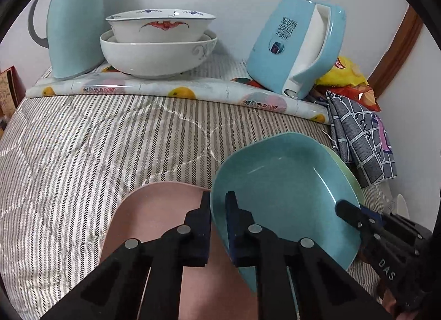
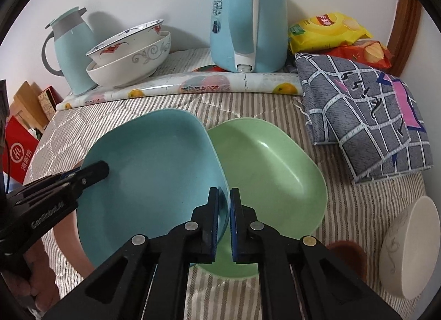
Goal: Organize plates and bowls
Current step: 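Close both grippers on the rim of the light-blue plate, then lift the light-blue plate onto the pink plate and open both grippers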
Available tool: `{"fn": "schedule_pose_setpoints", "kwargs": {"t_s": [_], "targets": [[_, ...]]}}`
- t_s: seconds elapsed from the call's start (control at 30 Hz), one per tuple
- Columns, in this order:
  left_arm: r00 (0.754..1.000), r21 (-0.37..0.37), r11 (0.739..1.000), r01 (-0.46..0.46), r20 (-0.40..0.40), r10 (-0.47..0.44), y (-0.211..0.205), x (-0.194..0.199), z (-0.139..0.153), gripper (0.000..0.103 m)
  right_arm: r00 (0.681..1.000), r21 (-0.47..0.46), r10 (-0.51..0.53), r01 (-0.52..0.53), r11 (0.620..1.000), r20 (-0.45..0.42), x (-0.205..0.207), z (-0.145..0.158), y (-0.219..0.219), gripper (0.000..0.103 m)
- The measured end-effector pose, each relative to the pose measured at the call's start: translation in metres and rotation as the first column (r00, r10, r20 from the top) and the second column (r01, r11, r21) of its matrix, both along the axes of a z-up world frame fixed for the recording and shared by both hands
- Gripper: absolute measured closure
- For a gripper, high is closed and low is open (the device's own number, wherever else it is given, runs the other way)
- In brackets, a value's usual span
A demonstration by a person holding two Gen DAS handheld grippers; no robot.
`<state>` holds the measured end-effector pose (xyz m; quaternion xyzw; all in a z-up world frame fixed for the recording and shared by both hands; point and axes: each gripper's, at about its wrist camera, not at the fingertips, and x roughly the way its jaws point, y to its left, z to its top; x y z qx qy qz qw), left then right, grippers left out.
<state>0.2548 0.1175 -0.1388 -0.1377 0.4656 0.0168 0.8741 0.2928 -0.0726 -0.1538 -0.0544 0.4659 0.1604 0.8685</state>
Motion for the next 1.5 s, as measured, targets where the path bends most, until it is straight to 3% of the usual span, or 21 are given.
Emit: {"fn": "schedule_pose_setpoints", "kwargs": {"t_s": [0.63,1.03,1.5], "targets": [[0.999,0.006,1.0,-0.026,0.037,0.026,0.028,-0.039,0.025,0.094,1.0,0.068,-0.015,0.013,0.998,0.027,-0.056,0.026,0.02,0.096],[0.999,0.01,0.999,-0.053,0.014,0.052,0.057,-0.057,0.012,0.094,1.0,0.054,-0.006,0.006,0.998,-0.005,-0.078,0.01,0.051,0.095],[0.998,-0.011,0.999,-0.049,0.024,0.05,0.069,-0.046,-0.002,0.093,0.998,0.028,0.001,0.0,1.0,-0.058,-0.085,-0.012,0.065,0.091]]}}
